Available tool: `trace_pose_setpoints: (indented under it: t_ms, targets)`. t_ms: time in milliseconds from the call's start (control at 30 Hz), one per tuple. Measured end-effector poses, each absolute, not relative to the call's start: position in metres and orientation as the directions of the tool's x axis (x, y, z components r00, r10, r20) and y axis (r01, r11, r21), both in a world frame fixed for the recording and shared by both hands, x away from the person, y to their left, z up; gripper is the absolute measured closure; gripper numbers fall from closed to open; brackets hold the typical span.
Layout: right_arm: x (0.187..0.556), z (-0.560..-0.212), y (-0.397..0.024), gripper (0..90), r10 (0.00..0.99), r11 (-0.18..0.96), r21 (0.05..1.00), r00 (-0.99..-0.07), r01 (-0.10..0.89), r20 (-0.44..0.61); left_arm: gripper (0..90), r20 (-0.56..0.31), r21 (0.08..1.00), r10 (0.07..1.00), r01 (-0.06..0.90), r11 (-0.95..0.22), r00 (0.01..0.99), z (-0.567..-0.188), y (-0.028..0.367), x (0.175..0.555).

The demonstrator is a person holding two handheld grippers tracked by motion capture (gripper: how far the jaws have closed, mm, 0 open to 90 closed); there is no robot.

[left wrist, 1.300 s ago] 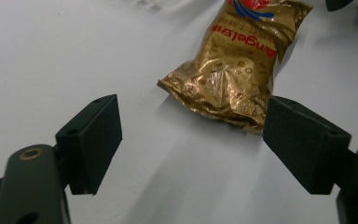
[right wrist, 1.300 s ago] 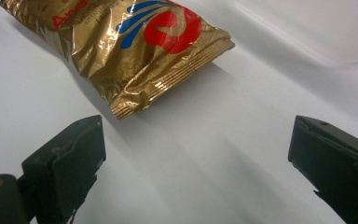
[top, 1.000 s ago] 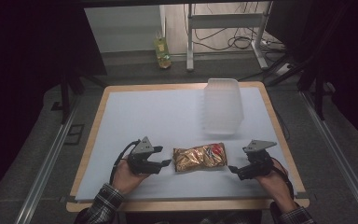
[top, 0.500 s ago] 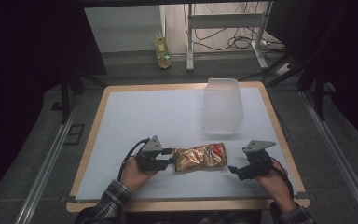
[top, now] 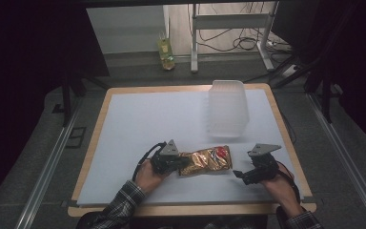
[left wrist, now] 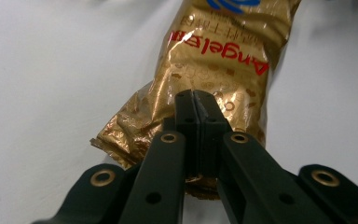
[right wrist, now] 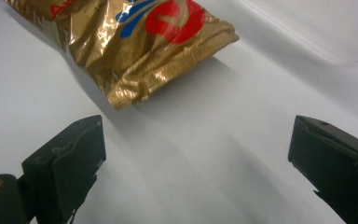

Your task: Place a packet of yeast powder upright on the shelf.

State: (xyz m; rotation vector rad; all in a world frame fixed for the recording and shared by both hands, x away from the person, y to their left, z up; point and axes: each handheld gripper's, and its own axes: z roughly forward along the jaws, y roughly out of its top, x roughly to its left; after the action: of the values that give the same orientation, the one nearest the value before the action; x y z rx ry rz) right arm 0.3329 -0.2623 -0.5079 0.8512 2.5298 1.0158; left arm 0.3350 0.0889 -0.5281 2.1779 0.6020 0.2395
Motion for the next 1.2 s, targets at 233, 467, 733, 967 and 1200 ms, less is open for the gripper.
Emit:
trace_pose_setpoints:
  t_ms: [233, 467, 733, 967, 1200]
  targets:
    - [0.333, -0.507, -0.262, 4.3, 0.618, 0.579, 0.700, -0.785, 0.418, -0.043, 89.9, -0.082, 0.770, 0.509, 0.379, -0.513, 0.857, -0.532, 0.093, 0.337]
    - [0.331, -0.503, -0.263, 4.3, 0.616, 0.569, 0.705, -0.788, 0.424, -0.023, 90.0, -0.079, 0.763, 0.524, 0.390, -0.516, 0.848, -0.532, 0.094, 0.333]
    - [0.328, -0.504, -0.256, 4.0, 0.581, 0.599, 0.684, -0.814, 0.416, -0.014, 90.0, -0.078, 0.756, 0.530, 0.396, -0.520, 0.844, -0.534, 0.097, 0.329]
    - [0.330, -0.498, -0.256, 4.4, 0.589, 0.547, 0.704, -0.806, 0.454, 0.063, 90.0, -0.048, 0.725, 0.535, 0.397, -0.562, 0.844, -0.540, 0.101, 0.323]
    - [0.330, -0.492, -0.245, 4.4, 0.562, 0.535, 0.711, -0.820, 0.457, 0.105, 90.0, -0.038, 0.724, 0.527, 0.387, -0.571, 0.849, -0.541, 0.103, 0.323]
